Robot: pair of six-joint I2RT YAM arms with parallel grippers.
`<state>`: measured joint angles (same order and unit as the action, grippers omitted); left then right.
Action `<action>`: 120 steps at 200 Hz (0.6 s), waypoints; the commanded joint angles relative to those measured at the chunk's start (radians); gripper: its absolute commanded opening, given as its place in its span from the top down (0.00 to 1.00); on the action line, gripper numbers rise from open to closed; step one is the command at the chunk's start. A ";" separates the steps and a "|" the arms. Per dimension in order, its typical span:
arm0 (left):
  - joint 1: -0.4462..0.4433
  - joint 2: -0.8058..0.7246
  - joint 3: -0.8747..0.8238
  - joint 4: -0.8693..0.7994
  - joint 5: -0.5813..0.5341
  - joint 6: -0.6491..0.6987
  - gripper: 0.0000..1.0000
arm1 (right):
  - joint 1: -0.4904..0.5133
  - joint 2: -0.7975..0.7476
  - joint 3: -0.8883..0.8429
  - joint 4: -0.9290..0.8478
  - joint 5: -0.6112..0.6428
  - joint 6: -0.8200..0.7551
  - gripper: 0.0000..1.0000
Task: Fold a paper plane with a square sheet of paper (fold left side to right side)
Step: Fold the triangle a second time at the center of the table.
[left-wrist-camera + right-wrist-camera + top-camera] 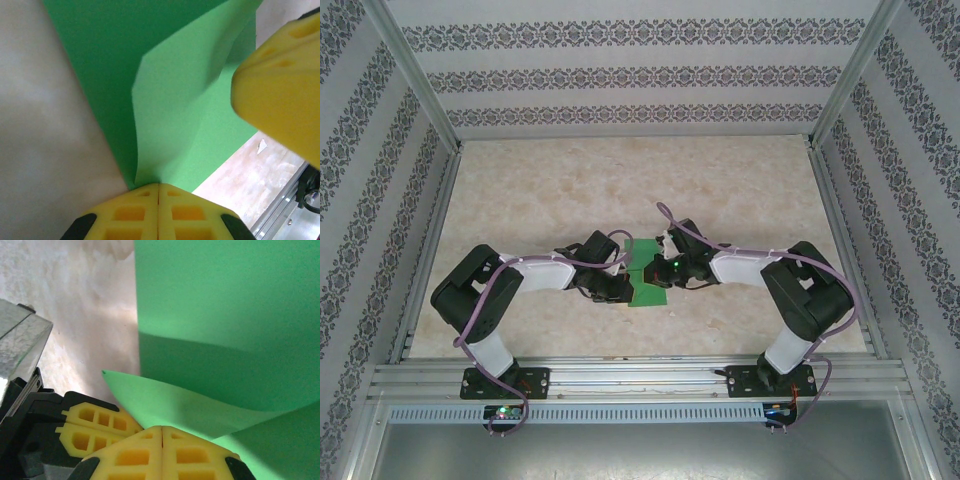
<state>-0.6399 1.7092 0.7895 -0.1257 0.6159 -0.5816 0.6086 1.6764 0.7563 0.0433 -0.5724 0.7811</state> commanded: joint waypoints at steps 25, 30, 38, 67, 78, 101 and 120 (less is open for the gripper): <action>-0.018 0.034 -0.001 -0.081 -0.061 0.015 0.96 | 0.046 0.013 -0.020 0.046 0.003 0.019 1.00; -0.018 0.036 0.001 -0.085 -0.064 0.016 0.96 | 0.049 0.018 -0.019 0.048 0.003 0.020 1.00; -0.020 0.038 0.004 -0.090 -0.069 0.016 0.97 | 0.052 0.025 -0.015 0.047 0.002 0.020 1.00; -0.023 0.043 0.012 -0.110 -0.087 0.014 0.98 | 0.059 0.036 -0.020 0.044 0.008 0.017 1.00; -0.023 0.044 0.015 -0.116 -0.092 0.013 0.98 | 0.059 0.040 -0.021 0.039 0.012 0.013 1.00; -0.024 0.049 0.020 -0.131 -0.104 0.010 0.98 | 0.058 0.047 -0.021 0.023 0.024 -0.001 1.00; -0.024 0.051 0.022 -0.142 -0.112 0.005 0.99 | 0.056 0.058 -0.023 0.010 0.034 -0.012 1.00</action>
<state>-0.6487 1.7172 0.8169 -0.1692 0.5915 -0.5812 0.6529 1.7126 0.7448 0.0719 -0.5640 0.7891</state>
